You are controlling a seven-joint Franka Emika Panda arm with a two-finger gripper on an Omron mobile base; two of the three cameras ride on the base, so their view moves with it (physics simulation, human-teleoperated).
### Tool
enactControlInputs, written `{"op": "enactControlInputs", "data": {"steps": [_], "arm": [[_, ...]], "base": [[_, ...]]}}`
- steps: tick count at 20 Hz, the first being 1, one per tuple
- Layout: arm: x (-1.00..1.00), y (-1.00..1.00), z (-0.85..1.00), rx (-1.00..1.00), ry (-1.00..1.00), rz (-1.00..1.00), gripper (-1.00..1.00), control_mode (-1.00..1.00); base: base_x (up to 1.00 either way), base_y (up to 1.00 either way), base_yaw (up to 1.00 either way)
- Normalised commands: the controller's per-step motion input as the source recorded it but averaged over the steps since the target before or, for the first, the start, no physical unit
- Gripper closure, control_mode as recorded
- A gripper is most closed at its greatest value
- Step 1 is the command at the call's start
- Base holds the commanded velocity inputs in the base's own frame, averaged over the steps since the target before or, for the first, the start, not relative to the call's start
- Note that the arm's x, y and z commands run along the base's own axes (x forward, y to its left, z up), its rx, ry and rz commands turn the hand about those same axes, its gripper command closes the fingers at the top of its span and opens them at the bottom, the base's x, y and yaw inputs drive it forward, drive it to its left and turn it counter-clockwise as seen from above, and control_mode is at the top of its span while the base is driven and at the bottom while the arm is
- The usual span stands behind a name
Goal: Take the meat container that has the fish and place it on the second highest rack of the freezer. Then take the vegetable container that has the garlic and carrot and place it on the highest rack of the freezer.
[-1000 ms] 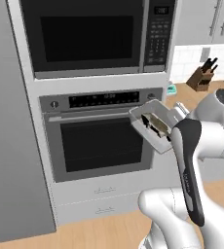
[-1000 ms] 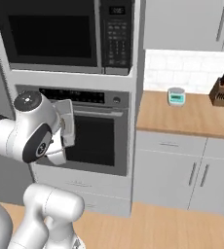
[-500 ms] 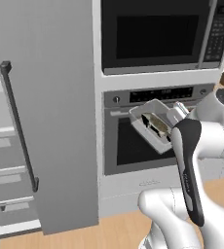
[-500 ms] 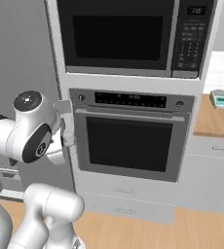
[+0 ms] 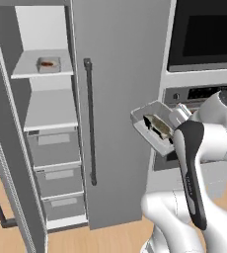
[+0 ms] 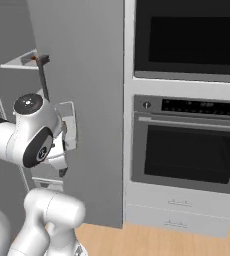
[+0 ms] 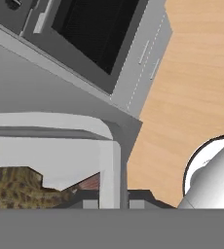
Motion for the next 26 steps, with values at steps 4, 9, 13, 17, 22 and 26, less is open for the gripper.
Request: {"op": "enactControlInputs", "data": {"steps": [4, 9, 13, 17, 22, 26], "arm": [[0.00, 0.00, 0.00, 0.00, 0.00, 0.00, 1.00, 1.00], [0.00, 0.00, 0.00, 0.00, 0.00, 0.00, 1.00, 1.00], [0.00, 0.00, 0.00, 0.00, 0.00, 0.00, 1.00, 1.00], [0.00, 0.00, 0.00, 0.00, 0.00, 0.00, 1.00, 1.00], [0.00, 0.00, 0.00, 0.00, 0.00, 0.00, 1.00, 1.00], [0.00, 0.00, 0.00, 0.00, 0.00, 0.00, 1.00, 1.00]], "base": [[0.18, 1.00, 0.00], [0.37, 0.76, 0.01], [0.40, 0.42, 0.02], [0.36, -0.03, 0.00], [0.40, 0.06, 0.00], [0.41, 0.26, 0.00]]}}
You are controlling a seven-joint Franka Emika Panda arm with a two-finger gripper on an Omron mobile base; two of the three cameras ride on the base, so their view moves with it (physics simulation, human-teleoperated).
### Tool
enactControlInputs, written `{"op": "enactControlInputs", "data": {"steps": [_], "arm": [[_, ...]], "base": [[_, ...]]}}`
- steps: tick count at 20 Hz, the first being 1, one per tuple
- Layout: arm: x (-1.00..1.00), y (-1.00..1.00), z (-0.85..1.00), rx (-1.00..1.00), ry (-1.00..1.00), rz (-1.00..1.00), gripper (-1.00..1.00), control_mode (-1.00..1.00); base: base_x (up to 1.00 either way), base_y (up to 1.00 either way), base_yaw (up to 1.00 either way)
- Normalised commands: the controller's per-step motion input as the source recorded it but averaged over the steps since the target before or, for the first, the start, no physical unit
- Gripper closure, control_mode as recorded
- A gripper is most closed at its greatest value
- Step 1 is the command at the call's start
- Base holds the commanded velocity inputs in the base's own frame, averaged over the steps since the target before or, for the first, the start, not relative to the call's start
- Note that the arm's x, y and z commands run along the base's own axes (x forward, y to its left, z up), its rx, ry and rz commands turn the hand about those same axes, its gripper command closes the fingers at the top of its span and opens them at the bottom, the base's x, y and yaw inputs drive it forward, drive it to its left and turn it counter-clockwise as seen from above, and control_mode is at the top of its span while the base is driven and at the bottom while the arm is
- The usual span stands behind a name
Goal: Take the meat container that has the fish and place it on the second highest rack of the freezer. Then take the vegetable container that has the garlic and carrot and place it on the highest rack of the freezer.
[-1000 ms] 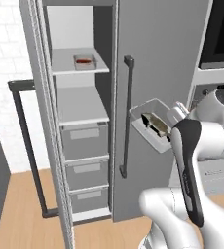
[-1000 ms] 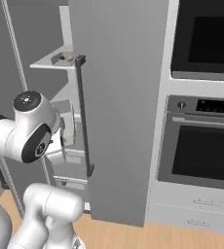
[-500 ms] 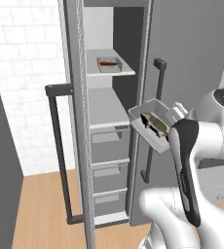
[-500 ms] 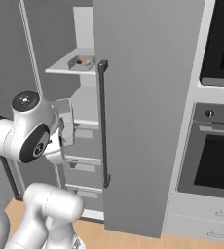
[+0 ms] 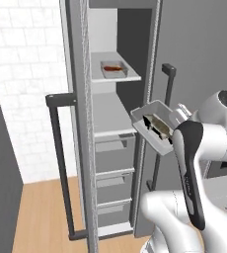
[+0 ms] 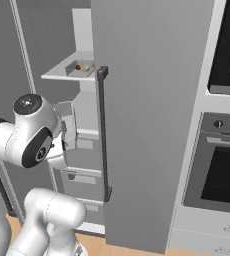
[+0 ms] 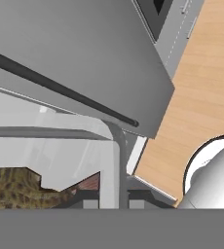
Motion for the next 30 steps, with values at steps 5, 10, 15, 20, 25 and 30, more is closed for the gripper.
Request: {"op": "enactControlInputs", "data": {"steps": [5, 10, 15, 20, 25, 30], "arm": [[0.00, 0.00, 0.00, 0.00, 0.00, 0.00, 1.00, 1.00], [0.00, 0.00, 0.00, 0.00, 0.00, 0.00, 1.00, 1.00], [0.04, 0.00, -0.01, 0.00, 0.00, 0.00, 1.00, -1.00], [0.02, 0.02, -0.20, -0.01, -0.06, -0.01, 1.00, -1.00], [-0.01, 0.20, -0.32, -0.03, -0.01, -0.06, 1.00, -1.00], [0.02, 0.16, -0.31, 0.00, 0.00, -0.11, 1.00, -1.00]], "base": [[0.30, 0.33, 0.00], [0.12, 0.39, 0.00], [0.11, 0.10, 0.00], [0.00, 0.00, 0.00], [0.00, 0.00, 0.00], [0.00, 0.00, 0.00]]}}
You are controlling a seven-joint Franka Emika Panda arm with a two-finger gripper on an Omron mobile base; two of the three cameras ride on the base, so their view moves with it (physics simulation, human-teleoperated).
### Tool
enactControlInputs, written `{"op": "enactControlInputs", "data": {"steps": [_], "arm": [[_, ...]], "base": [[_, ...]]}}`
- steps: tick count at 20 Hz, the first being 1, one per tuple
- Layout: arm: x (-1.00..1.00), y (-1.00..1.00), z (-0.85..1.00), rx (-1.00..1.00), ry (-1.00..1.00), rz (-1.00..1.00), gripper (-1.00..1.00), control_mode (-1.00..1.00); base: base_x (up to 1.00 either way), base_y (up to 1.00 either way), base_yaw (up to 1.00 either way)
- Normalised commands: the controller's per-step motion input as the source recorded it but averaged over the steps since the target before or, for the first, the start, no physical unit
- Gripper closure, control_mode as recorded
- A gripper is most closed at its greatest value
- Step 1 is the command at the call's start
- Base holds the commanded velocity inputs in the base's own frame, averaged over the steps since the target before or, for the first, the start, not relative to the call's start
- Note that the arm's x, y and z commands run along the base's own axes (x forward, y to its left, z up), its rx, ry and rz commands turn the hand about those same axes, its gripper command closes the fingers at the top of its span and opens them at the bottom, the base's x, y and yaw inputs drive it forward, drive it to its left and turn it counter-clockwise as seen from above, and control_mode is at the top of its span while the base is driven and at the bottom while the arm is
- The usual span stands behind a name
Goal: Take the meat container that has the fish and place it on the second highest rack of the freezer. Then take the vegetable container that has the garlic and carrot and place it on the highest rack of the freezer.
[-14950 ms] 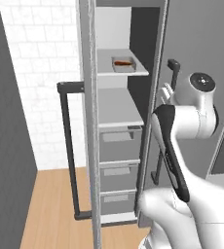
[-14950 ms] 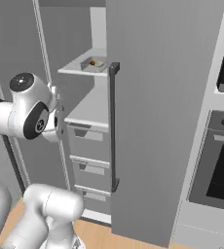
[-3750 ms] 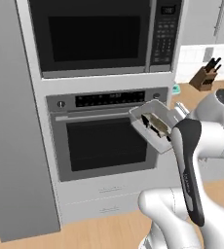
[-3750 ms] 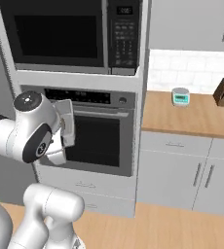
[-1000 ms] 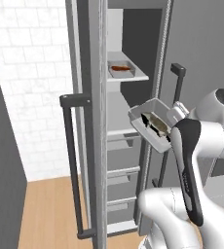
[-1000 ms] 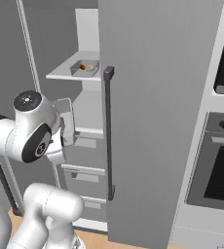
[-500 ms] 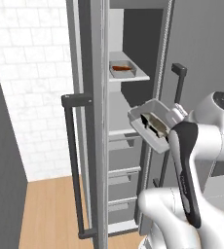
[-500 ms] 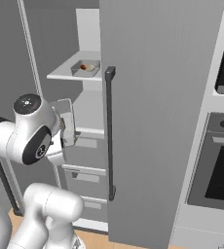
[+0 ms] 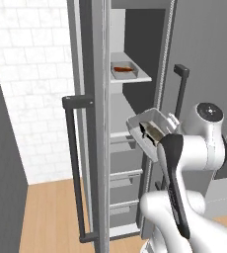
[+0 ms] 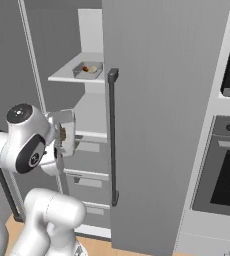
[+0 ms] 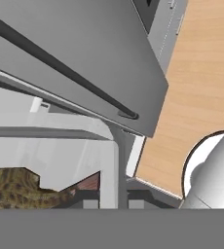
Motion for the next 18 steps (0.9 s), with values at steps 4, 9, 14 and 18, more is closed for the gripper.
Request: {"op": "enactControlInputs", "data": {"steps": [4, 9, 14, 18], "arm": [[0.15, 0.14, -0.18, 0.01, 0.01, -0.10, 1.00, -1.00], [0.58, -0.02, -0.12, 0.05, 0.00, -0.02, 1.00, -1.00], [0.77, -0.08, -0.17, 0.12, 0.00, 0.02, 1.00, -1.00], [0.76, 0.00, -0.13, 0.04, 0.02, 0.01, 1.00, -1.00]], "base": [[0.00, 0.00, 0.00], [0.00, 0.00, 0.00], [0.00, 0.00, 0.00], [0.00, 0.00, 0.00]]}}
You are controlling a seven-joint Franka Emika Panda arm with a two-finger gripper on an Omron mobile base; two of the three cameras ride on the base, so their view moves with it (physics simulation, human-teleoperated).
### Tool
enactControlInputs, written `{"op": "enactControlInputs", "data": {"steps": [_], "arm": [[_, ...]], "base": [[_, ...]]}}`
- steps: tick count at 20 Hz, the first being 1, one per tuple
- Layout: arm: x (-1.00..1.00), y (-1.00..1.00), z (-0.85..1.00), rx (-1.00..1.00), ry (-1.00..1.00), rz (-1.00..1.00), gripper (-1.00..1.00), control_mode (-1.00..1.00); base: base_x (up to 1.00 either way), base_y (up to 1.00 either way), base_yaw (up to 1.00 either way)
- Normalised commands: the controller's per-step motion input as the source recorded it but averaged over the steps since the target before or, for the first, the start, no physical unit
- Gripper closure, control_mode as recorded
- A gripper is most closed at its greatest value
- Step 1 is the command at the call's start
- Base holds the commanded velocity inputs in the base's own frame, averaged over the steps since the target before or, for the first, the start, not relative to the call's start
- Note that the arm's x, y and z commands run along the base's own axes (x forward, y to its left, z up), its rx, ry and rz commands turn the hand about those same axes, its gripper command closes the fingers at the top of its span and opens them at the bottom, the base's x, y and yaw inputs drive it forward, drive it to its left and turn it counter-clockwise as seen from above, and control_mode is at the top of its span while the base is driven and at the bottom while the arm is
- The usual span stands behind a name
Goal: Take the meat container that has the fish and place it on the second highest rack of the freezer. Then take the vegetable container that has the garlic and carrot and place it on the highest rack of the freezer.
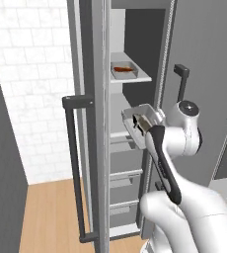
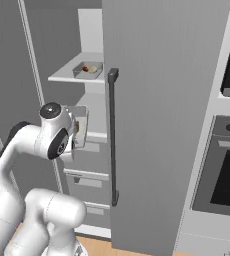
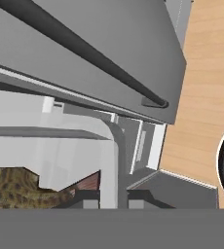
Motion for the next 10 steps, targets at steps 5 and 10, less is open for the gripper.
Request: {"op": "enactControlInputs", "data": {"steps": [5, 10], "arm": [[0.73, 0.12, -0.06, 0.00, 0.05, 0.00, 1.00, -1.00], [0.67, 0.20, -0.15, 0.00, 0.06, 0.00, 1.00, -1.00]], "base": [[0.00, 0.00, 0.00], [0.00, 0.00, 0.00]]}}
